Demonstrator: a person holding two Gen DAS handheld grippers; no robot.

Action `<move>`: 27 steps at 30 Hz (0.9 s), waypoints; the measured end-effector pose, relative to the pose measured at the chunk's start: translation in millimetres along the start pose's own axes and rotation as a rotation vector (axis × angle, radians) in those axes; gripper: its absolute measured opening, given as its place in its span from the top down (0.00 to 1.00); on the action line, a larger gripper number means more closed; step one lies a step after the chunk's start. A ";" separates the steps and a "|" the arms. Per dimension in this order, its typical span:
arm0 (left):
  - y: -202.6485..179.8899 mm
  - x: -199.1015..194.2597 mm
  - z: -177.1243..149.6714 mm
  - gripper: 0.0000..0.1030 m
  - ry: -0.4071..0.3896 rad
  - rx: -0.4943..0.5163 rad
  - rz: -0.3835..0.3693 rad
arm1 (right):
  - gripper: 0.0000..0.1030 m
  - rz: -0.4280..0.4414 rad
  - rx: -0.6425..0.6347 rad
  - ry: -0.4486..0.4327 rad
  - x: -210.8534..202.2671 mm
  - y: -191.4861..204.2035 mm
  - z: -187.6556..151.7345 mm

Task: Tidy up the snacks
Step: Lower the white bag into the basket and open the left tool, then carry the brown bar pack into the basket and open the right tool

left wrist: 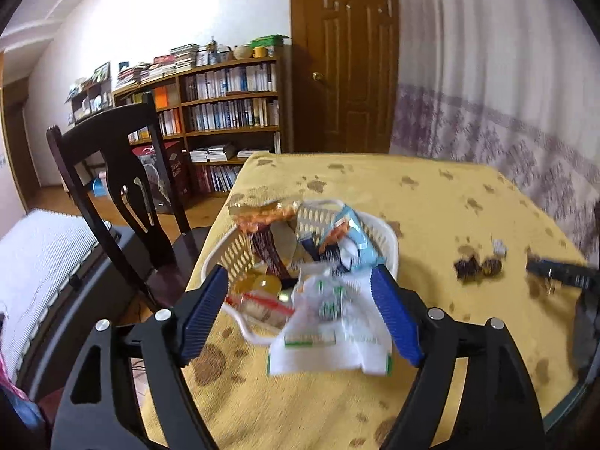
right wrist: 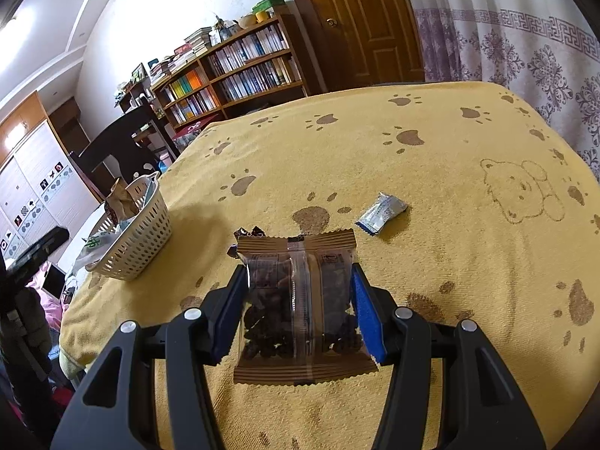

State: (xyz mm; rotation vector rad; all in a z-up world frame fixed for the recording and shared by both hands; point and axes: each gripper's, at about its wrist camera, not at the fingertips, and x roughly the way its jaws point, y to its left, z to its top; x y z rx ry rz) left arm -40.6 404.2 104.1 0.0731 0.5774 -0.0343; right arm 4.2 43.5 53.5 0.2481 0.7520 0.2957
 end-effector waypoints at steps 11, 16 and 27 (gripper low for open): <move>25.5 44.2 -11.4 0.16 0.068 -0.058 0.030 | 0.47 0.000 -0.018 0.004 0.9 6.1 -2.8; 23.9 50.9 -8.9 0.12 0.035 -0.028 0.057 | 0.47 0.015 -0.021 0.008 2.2 13.6 -2.6; 20.1 55.1 -5.8 0.11 -0.003 0.013 0.051 | 0.47 0.157 -0.108 -0.001 6.4 91.0 27.9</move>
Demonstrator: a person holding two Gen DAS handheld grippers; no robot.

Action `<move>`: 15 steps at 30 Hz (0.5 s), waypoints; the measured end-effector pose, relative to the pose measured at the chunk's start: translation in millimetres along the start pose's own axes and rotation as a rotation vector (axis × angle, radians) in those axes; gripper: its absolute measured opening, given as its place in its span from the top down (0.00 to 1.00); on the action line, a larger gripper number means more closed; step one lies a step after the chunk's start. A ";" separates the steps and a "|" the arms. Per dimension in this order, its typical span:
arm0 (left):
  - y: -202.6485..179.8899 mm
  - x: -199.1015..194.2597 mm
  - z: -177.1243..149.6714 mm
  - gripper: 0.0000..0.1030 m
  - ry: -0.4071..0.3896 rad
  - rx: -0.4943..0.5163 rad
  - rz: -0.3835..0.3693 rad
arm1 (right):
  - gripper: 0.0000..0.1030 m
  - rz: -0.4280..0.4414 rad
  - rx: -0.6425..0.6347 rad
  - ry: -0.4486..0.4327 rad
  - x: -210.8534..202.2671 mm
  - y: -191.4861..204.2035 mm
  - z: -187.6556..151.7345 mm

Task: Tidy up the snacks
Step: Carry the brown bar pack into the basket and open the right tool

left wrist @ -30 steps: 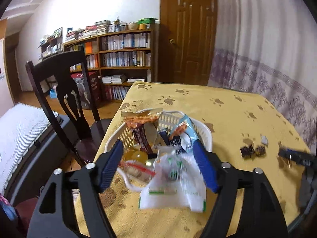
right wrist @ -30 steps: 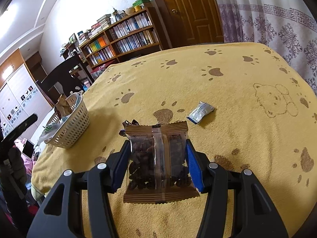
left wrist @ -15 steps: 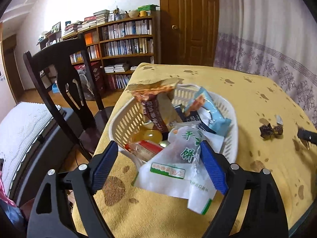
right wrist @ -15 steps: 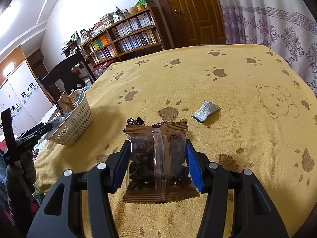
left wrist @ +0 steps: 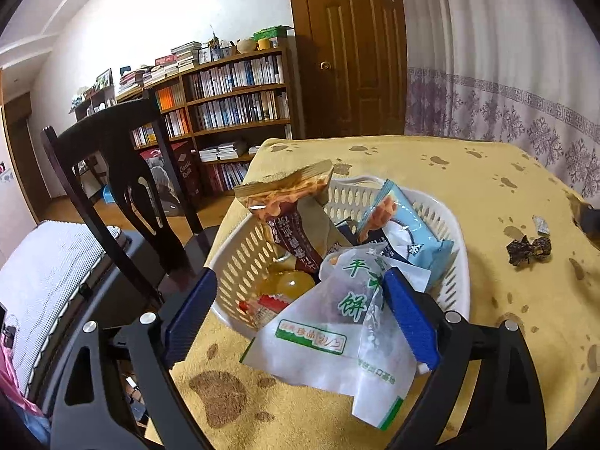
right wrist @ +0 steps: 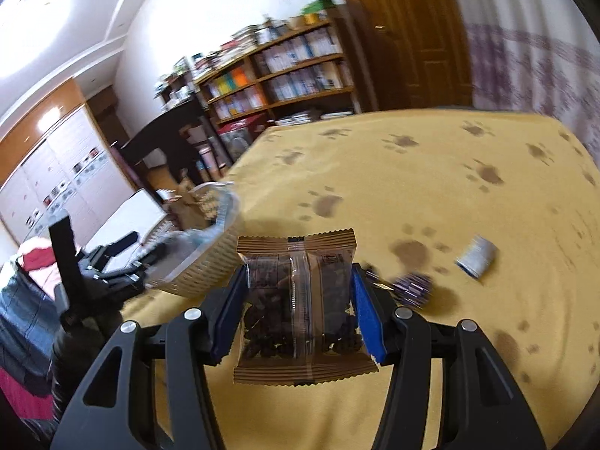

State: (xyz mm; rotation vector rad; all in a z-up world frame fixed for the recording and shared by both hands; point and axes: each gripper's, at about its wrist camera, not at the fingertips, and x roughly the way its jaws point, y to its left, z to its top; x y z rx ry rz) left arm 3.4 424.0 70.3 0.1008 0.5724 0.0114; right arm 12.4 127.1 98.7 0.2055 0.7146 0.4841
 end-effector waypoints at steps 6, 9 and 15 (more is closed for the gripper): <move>10.6 -23.2 -2.9 0.11 -0.054 -0.017 -0.016 | 0.47 0.082 -0.093 0.036 32.3 62.5 20.9; 20.6 -38.5 -6.1 0.11 -0.088 -0.040 -0.019 | 0.47 0.108 -0.111 0.055 47.3 82.3 26.8; 45.0 -55.4 -17.4 0.11 -0.117 -0.090 -0.013 | 0.47 0.126 -0.128 0.091 77.9 110.6 35.4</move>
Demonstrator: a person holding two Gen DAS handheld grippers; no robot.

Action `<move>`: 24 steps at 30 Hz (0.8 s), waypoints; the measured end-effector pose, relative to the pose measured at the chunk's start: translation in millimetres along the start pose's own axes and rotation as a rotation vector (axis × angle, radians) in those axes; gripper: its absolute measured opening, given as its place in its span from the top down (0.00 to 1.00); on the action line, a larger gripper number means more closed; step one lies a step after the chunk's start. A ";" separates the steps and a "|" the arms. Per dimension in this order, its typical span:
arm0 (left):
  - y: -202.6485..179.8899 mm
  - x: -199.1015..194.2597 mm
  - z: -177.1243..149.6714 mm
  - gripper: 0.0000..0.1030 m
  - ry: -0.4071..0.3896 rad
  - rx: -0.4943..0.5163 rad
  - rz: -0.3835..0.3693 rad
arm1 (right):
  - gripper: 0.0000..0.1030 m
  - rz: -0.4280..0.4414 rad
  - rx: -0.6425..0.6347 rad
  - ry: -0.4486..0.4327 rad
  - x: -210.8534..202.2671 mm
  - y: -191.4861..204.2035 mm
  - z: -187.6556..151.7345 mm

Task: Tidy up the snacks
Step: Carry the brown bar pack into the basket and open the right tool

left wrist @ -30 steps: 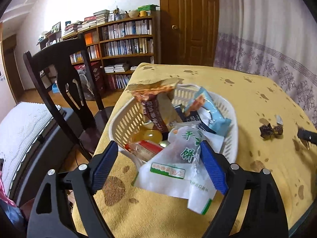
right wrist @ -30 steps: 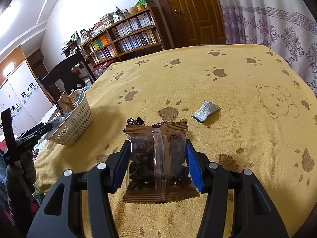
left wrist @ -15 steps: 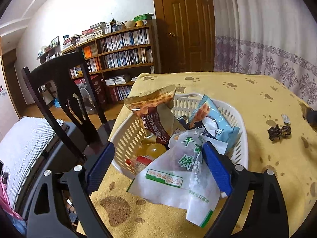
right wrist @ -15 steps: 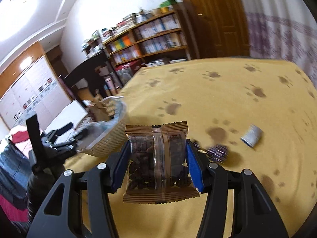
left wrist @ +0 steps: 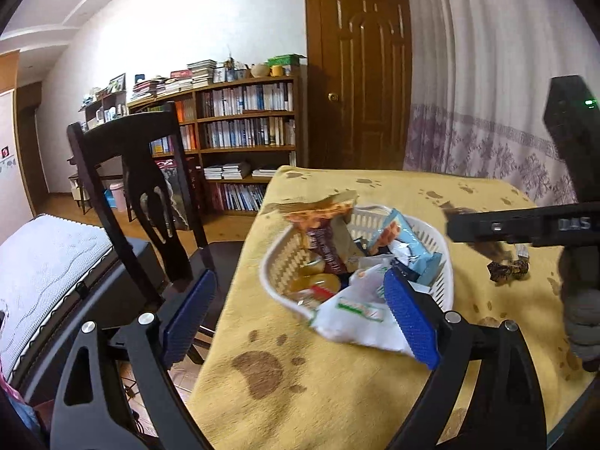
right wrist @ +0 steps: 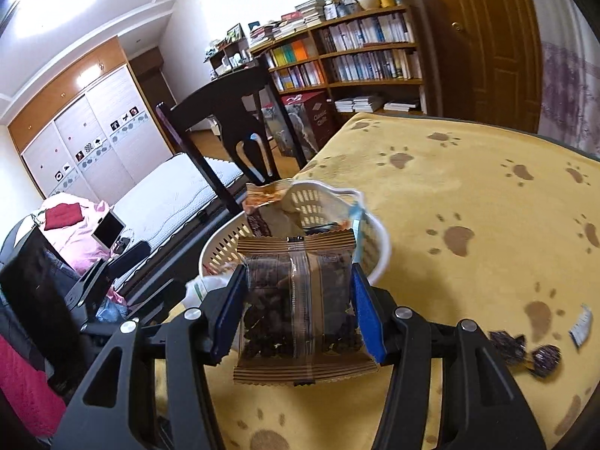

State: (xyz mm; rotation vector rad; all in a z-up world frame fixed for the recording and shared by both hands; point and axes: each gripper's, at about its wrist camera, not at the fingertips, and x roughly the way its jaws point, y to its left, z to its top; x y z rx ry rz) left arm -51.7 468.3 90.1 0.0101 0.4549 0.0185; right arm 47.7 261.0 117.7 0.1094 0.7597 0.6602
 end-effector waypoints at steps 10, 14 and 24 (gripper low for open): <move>28.7 -1.7 -14.5 0.11 0.023 -0.074 0.009 | 0.40 0.014 0.036 -0.004 20.9 3.6 8.1; 27.5 -4.8 -13.9 0.11 0.018 -0.059 0.001 | 0.40 0.037 0.004 0.003 17.0 9.1 2.6; 32.5 -9.0 -12.0 0.11 0.008 -0.078 0.008 | 0.32 0.039 -0.139 0.036 14.4 34.6 -11.6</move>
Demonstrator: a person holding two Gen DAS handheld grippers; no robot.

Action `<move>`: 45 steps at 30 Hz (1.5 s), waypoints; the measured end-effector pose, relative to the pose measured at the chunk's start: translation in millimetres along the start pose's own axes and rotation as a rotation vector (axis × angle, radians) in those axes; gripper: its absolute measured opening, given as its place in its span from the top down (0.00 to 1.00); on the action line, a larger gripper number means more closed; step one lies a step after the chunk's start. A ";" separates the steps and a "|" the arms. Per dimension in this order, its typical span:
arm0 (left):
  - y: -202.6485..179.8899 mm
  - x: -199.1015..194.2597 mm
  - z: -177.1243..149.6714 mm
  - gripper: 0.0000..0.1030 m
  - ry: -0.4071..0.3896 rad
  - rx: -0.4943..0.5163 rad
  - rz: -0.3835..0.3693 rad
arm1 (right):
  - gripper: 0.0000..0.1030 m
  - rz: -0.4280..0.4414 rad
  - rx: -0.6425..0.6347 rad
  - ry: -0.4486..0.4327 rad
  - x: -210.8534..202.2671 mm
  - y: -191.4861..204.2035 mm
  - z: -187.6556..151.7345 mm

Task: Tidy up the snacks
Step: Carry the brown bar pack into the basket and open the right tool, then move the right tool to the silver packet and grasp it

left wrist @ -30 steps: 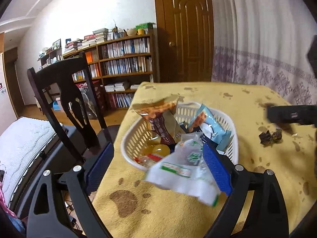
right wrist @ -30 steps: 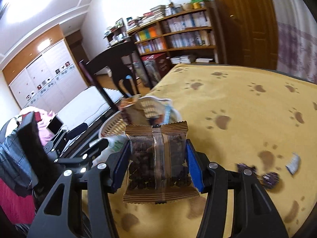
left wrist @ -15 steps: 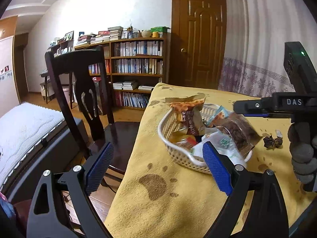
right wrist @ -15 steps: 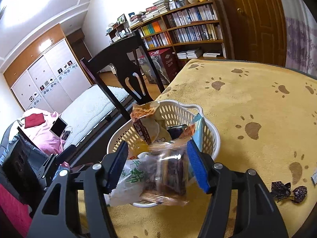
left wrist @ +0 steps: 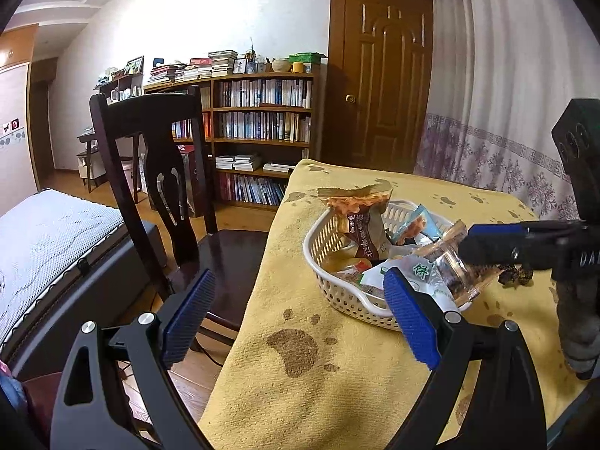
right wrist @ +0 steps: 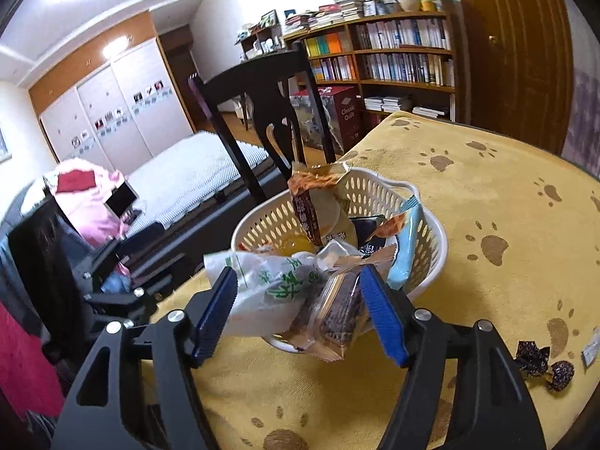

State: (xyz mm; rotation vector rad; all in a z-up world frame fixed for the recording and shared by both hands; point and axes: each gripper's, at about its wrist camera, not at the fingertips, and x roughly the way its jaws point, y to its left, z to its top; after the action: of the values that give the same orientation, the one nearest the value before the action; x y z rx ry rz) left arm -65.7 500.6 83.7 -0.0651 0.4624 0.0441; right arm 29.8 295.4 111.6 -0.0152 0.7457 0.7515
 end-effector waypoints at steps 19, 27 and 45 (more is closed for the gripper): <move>-14.1 21.0 -6.1 0.11 0.063 0.035 -0.033 | 0.33 -0.145 -0.109 -0.002 34.8 1.1 13.5; -24.2 37.9 -0.5 0.11 0.086 0.051 -0.005 | 0.34 -0.081 -0.011 -0.109 -5.1 -6.3 13.2; -19.9 64.3 8.4 0.09 0.142 0.036 0.109 | 0.33 -0.186 0.204 -0.112 -70.9 -87.3 -66.8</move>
State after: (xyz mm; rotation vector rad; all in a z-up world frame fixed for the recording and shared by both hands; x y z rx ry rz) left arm -3.3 483.1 63.5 -0.0077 0.6081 0.1383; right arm 8.9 169.1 84.4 0.1395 0.7009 0.4929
